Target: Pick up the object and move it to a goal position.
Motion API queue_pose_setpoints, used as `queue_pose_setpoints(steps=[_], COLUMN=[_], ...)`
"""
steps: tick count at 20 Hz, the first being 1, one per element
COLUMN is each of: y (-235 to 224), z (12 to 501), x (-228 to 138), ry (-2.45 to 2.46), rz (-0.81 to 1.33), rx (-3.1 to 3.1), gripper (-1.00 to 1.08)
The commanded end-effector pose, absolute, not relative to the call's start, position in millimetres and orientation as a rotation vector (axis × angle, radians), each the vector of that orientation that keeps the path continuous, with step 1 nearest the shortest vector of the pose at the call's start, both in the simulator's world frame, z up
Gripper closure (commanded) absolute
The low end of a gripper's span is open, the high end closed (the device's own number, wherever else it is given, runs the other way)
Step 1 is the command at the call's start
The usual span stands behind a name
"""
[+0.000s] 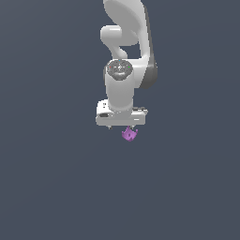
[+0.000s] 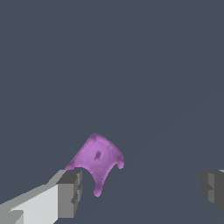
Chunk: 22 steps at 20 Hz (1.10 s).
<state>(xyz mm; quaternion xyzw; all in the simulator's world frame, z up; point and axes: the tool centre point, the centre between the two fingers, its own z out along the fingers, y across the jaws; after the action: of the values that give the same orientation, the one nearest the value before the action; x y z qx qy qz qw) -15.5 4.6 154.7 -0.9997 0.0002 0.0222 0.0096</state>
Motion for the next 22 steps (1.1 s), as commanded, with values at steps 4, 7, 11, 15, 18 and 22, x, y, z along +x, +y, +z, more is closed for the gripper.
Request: queue_pose_setpoints(steps=[4,7,11,15,18,22], y=[4.5,4.5,4.5,5.9,7.8,7.9], z=[154.7,154.7,154.7,158.8,165.3,167.7], x=[-15.5,-15.5,-15.5,-13.2,-9.5,-8.3], ry=[0.001,0.001,0.001,0.019,0.043,0.045], rz=[0.069,0.069,0.069,0.055,0.034,0.028], rx=[-3.122,-3.122,-3.122,-3.113,-3.101,-3.097], gripper=[-0.92,-0.92,-0.92,-0.92,-0.92,-0.92])
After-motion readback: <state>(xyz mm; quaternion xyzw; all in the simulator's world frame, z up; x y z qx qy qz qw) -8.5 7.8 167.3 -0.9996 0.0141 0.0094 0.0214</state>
